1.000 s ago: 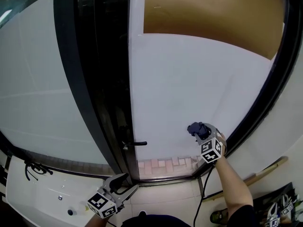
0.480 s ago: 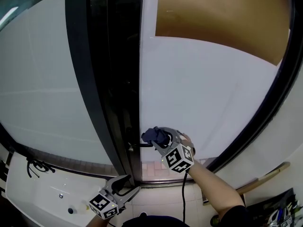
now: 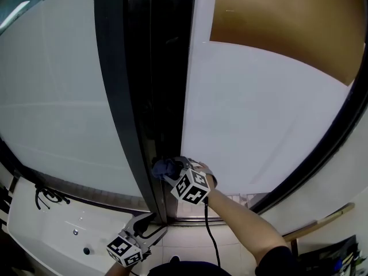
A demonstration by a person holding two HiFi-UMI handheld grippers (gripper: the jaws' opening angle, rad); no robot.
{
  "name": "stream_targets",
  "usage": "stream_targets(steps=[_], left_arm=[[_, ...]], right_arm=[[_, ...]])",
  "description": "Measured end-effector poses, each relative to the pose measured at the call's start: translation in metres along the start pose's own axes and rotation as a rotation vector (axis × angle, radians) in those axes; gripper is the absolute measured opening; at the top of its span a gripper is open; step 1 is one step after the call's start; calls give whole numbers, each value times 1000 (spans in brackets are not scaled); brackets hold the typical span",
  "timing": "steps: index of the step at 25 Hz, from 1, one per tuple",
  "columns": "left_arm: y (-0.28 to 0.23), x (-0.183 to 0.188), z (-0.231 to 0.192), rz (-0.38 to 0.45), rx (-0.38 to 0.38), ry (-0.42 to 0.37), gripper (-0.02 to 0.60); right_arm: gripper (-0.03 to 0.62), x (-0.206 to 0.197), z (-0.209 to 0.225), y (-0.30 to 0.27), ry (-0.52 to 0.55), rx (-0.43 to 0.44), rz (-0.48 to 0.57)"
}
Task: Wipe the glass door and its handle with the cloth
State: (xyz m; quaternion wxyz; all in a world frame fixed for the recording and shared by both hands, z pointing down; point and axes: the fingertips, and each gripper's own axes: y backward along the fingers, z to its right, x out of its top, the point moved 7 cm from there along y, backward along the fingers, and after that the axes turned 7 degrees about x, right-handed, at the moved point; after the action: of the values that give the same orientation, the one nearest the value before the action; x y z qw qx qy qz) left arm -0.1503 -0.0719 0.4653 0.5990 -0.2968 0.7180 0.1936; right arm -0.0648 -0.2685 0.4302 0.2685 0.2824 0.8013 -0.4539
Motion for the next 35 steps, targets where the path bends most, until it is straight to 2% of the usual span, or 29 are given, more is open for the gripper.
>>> stream_targets(steps=[3,7,16,22,27,31,35], left_arm=[[1,-4,-5,1,1,8,227],[-4,-1,-4,-6,-11,4,227],[-24,0,6,-13,-72,-8,227],[-29,-2,10,-8,-89,-12,227],[-20,-4,1,-16,-51,-6,227],[-13,-2,-4,-13,-24,-4,227],[-8,-4,-5,0,-16,-2,227]], right_arm=[[202,-3,1,1,-22,26,7],[202,-15,-4,11,20,36,-27],[202,-63,0,53,-6,-31,-94],[202,-80,4,69,-26,-82,-121],[202,-58,-6,73,96,-153,-105],[202,-12,-26,54,224,-137,-37],[202,6,-42,16,360,-120,-80]])
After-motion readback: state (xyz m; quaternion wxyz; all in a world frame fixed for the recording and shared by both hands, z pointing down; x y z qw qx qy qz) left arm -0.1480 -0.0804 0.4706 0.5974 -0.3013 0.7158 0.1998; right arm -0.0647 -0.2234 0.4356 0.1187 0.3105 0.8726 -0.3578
